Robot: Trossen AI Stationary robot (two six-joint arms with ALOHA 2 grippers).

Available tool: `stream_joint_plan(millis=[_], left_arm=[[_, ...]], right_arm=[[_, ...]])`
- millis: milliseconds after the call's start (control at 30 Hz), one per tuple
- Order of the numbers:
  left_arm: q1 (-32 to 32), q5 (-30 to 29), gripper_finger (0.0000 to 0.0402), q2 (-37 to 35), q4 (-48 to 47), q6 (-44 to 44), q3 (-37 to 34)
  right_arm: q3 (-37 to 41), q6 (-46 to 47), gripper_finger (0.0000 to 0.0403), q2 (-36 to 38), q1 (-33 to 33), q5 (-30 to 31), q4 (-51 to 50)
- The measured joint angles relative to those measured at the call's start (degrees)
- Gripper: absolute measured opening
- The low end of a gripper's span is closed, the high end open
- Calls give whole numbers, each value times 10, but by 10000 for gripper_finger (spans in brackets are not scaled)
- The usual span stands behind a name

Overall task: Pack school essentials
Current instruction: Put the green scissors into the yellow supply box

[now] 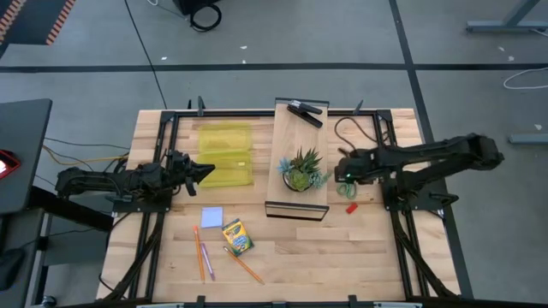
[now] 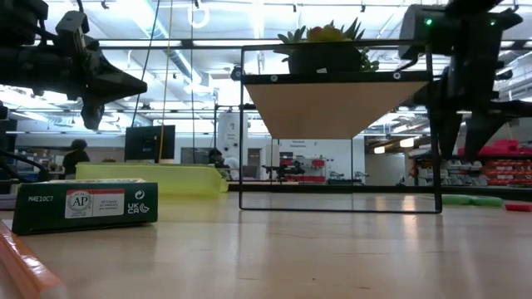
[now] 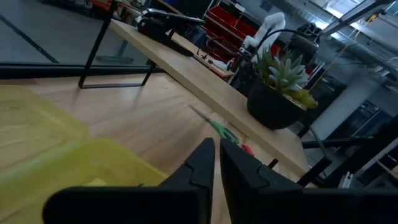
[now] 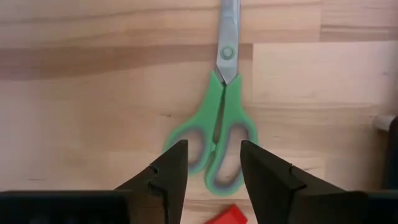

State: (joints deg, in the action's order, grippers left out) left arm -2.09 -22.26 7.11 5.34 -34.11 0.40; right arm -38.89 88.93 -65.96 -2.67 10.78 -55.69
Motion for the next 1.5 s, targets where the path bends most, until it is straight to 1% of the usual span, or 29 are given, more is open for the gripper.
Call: stream_joint_plan(millis=[133, 233, 333, 567, 733, 933, 1200, 1400, 1500], left_arm=[[0, 0, 24, 0, 0, 2, 0], [0, 0, 25, 0, 0, 2, 0], [0, 0, 29, 0, 0, 3, 0], [0, 0, 26, 0, 0, 3, 0], [0, 0, 21, 0, 0, 3, 0], [0, 0, 30, 0, 0, 3, 0], [0, 0, 25, 0, 0, 2, 0], [0, 0, 27, 0, 0, 2, 0], [0, 0, 32, 0, 0, 2, 0]], right_arm=[[0, 5, 168, -36, 12, -2, 2], [0, 27, 184, -46, 14, -3, 5], [10, 37, 190, -47, 14, -2, 24], [43, 56, 181, -42, 13, -6, 61], [52, 60, 180, -59, 14, -6, 111], [54, 72, 177, -102, 24, -10, 112], [61, 70, 177, -122, 26, -11, 126], [83, 50, 175, -112, 26, -25, 136], [86, 28, 164, -98, 25, -36, 119]])
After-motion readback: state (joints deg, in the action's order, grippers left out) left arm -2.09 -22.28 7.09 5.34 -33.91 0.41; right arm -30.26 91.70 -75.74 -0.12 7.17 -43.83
